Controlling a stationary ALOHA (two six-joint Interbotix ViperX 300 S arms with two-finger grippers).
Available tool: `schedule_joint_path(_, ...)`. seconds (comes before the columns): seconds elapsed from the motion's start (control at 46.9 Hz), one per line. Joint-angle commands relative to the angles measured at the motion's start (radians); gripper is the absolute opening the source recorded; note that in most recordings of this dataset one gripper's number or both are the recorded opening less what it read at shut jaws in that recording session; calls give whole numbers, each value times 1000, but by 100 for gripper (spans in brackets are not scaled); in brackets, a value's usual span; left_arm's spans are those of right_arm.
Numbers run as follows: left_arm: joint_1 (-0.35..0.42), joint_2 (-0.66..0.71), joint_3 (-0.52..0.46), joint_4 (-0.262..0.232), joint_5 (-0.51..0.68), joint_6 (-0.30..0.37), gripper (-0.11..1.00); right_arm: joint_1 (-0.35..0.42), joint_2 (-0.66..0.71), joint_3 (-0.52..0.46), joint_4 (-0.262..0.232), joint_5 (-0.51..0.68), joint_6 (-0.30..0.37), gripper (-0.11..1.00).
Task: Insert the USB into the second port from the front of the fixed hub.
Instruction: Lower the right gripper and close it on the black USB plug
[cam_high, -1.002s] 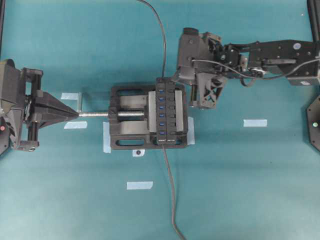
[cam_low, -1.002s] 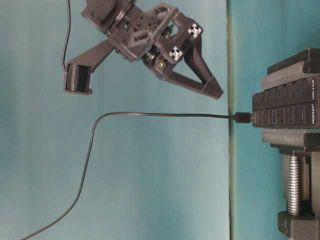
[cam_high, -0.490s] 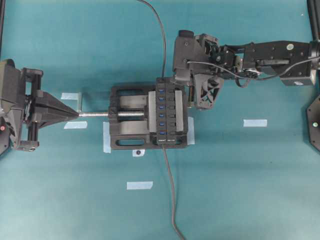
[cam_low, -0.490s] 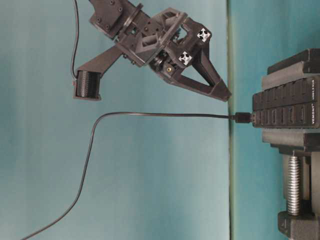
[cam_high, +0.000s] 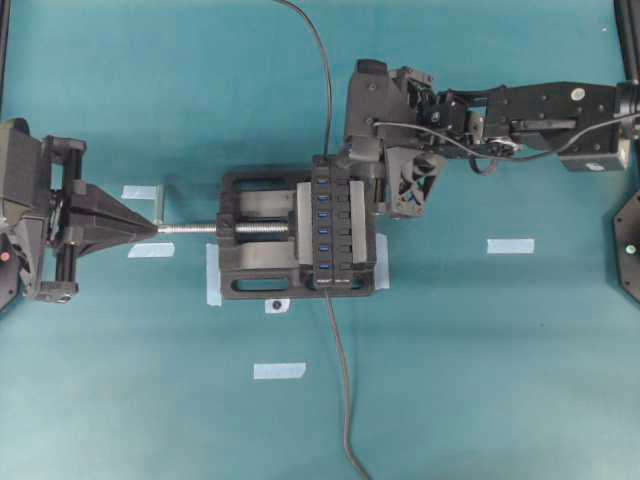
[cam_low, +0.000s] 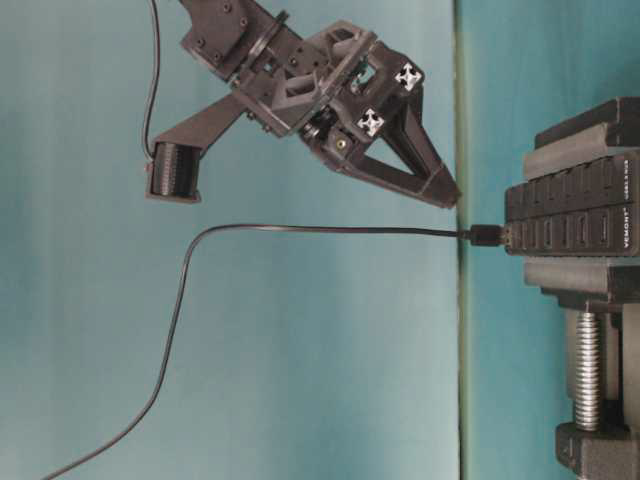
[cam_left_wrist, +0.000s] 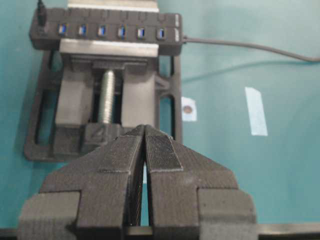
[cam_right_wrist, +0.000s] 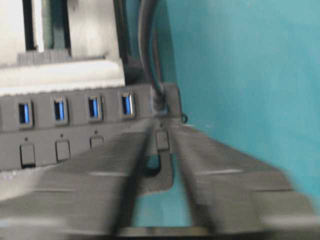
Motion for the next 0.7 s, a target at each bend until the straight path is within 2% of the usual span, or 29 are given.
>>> schedule_joint_path(0.0,0,3,-11,2,-5,-2,2,-3,-5,-23,-2,-9,-8,53)
schedule_joint_path(0.107,0,3,-11,2,-5,-2,2,0,3,-25,-2,-15,-8,74)
schedule_joint_path(0.171,0,3,-11,3,-5,-2,2,0,6,-28,-2,-18,-8,80)
schedule_joint_path(0.682,0,3,-9,2,-6,-3,2,-5,60,-54,-2,-84,-8,79)
